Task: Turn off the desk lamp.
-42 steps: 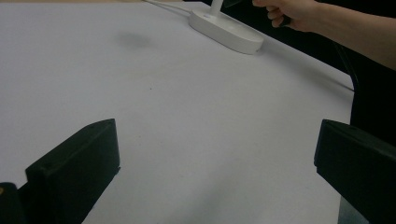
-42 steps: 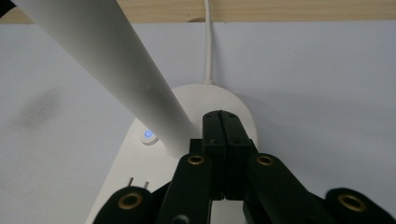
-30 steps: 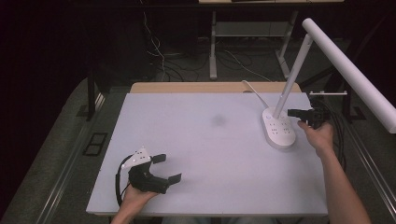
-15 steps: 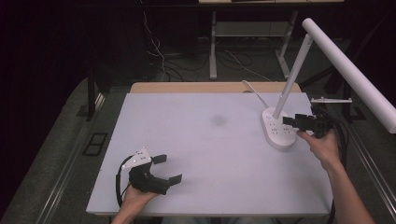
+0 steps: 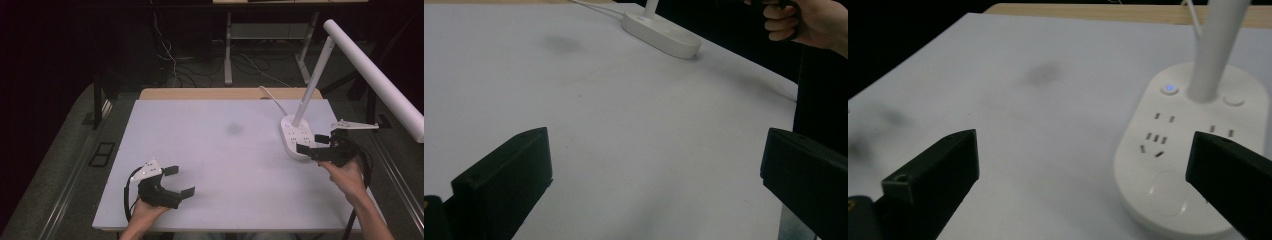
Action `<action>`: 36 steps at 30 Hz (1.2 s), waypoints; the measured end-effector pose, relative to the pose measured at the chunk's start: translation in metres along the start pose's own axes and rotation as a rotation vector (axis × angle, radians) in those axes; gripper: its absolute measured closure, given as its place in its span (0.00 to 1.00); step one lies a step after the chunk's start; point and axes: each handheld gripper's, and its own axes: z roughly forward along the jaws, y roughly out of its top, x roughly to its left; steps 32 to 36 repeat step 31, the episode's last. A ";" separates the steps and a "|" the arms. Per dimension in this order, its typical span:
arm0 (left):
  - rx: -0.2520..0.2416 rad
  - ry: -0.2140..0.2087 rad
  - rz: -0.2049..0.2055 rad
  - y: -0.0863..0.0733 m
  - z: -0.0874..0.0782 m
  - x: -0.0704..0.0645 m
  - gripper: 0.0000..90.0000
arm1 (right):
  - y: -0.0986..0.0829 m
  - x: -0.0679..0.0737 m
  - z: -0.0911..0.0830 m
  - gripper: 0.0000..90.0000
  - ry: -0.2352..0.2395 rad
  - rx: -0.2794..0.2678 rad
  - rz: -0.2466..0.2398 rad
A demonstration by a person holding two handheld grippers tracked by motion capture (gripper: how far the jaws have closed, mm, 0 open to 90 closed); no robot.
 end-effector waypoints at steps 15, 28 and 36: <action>0.001 -0.002 0.004 0.000 0.000 -0.001 0.00 | -0.038 0.029 -0.010 0.01 0.073 -0.040 -0.043; 0.003 -0.001 0.007 0.000 0.000 0.000 0.00 | -0.070 0.046 0.001 0.01 0.091 -0.020 -0.057; 0.005 -0.001 0.007 0.001 0.001 -0.001 0.00 | -0.077 0.050 0.004 0.01 0.091 -0.006 -0.065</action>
